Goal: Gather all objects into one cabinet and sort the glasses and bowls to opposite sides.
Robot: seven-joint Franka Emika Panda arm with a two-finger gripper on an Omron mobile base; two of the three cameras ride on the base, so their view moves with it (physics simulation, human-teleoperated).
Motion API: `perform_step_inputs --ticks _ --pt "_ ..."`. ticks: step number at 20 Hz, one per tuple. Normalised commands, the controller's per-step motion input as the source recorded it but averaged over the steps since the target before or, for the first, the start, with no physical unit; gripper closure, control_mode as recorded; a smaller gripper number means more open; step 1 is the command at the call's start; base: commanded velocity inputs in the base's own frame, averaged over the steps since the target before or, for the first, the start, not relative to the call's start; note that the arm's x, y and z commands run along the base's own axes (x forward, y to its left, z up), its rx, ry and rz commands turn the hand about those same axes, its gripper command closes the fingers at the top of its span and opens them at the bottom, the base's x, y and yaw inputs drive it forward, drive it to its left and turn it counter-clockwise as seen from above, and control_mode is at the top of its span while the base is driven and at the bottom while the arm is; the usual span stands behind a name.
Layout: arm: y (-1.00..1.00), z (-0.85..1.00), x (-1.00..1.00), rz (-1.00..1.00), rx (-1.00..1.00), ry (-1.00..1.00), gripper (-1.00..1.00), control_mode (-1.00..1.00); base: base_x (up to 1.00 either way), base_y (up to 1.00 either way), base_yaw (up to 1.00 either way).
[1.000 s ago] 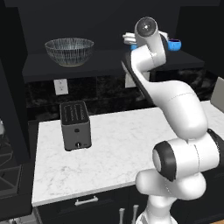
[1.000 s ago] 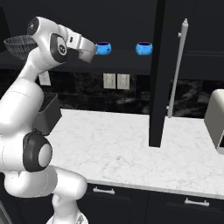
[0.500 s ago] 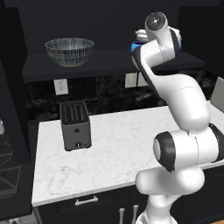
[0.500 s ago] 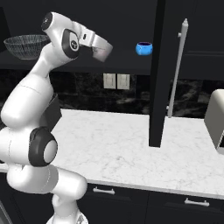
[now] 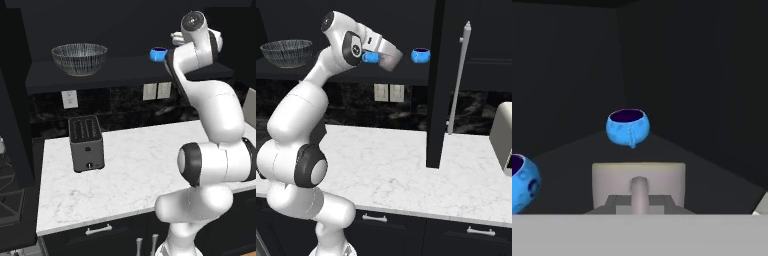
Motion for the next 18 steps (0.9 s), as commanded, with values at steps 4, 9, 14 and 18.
perform_step_inputs --ticks 4,9,14,18 --pt "-0.54 0.0 0.0 -0.04 0.0 0.0 1.0 -1.0 0.0 0.0 0.0" --pt "-0.49 0.0 0.0 -0.01 0.0 0.0 1.0 -1.0 0.0 0.0 0.0" --pt "-0.19 -0.07 0.0 0.0 0.0 -0.08 1.0 -1.0 0.0 0.0 0.0" --pt "-0.11 -0.07 0.0 0.0 0.0 -0.08 1.0 -1.0 0.0 0.0 0.0"
